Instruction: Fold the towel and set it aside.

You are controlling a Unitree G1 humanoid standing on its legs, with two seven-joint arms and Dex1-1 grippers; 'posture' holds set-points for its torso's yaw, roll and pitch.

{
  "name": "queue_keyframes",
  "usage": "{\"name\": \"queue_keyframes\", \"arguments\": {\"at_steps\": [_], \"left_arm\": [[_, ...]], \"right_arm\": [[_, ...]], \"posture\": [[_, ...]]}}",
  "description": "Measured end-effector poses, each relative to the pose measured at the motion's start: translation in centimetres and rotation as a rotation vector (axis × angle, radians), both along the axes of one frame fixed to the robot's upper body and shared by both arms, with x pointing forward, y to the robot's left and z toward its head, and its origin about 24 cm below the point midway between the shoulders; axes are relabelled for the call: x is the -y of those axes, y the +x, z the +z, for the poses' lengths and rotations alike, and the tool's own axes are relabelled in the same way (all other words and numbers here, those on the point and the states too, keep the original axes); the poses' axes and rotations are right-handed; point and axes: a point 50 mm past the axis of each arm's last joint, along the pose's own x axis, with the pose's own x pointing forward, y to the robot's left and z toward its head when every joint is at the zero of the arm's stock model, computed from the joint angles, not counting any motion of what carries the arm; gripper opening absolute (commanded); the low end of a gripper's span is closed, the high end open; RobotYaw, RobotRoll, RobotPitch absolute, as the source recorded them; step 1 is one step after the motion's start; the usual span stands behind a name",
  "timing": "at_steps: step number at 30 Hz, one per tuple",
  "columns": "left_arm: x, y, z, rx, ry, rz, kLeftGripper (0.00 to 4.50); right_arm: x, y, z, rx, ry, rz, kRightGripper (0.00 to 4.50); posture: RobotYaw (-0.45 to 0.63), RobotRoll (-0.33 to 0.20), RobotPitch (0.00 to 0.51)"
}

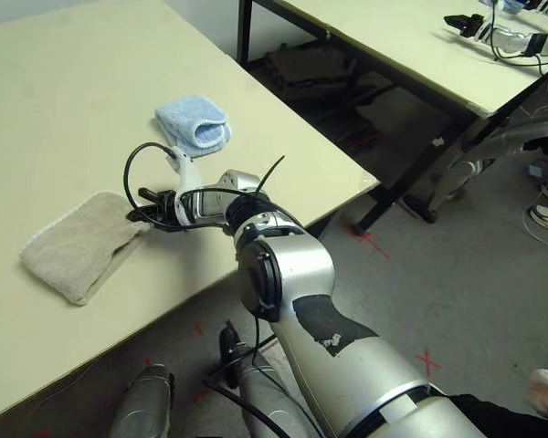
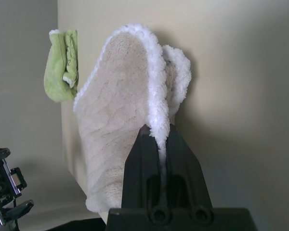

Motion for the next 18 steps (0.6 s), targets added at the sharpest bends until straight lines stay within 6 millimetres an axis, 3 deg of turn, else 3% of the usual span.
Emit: {"name": "queue_keyframes", "arguments": {"at_steps": [11, 18], "left_arm": [[0.1, 0.1, -0.1, -0.001, -0.002, -0.004, 4.5], [0.1, 0.2, -0.2, -0.007, -0.001, -0.006, 4.5]], "right_arm": [[0.5, 0.0, 0.2, -0.014, 0.013, 0.018, 0.04], [2.0, 0.8, 1.0, 0.004, -0.002, -0.01, 0.04]], "posture": [[0.11, 0.0, 0.233], [0.1, 0.0, 0.23]]}}
